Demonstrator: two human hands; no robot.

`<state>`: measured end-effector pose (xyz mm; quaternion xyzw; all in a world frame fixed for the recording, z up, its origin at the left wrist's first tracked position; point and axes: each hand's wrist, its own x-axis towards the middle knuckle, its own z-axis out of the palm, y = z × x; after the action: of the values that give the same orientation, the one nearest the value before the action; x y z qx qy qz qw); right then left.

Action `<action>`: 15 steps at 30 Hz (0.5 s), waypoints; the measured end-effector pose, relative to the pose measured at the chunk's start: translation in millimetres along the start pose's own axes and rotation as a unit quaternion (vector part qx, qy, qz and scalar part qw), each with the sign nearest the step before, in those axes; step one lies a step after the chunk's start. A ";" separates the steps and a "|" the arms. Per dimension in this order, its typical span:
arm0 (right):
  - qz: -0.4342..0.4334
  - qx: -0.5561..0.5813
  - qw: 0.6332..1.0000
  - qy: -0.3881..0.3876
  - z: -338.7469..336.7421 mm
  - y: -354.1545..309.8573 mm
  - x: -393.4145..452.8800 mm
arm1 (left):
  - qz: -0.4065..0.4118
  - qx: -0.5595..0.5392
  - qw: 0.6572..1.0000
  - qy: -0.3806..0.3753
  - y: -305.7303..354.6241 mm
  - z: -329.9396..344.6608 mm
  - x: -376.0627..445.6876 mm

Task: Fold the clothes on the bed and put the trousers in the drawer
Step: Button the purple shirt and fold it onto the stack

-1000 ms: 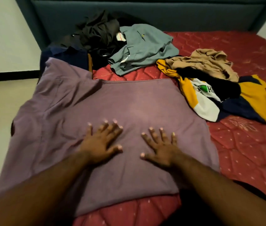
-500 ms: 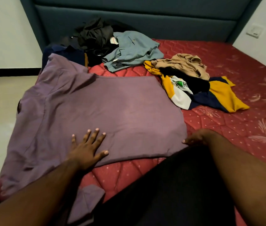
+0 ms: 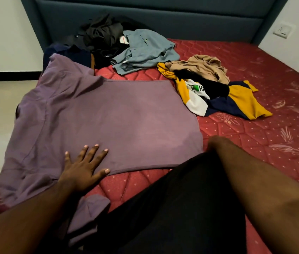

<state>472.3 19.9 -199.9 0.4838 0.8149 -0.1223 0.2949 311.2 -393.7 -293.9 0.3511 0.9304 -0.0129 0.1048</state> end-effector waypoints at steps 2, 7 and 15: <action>0.001 -0.031 0.997 0.063 -6.7 -9.9 -7.1 | -0.004 -0.008 1.000 -0.005 3.0 -10.2 4.6; -0.293 0.111 0.948 -0.047 9.9 -101.0 -32.6 | 0.009 -0.061 0.998 0.028 24.8 -37.8 48.4; -0.098 0.189 0.958 -0.192 14.9 -73.4 6.6 | 0.041 0.010 0.999 -0.012 24.4 -11.6 50.8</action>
<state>412.1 -19.5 -222.0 0.4155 0.7484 -0.3932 0.3356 287.9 -341.2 -291.7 0.3900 0.9136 -0.0218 0.1131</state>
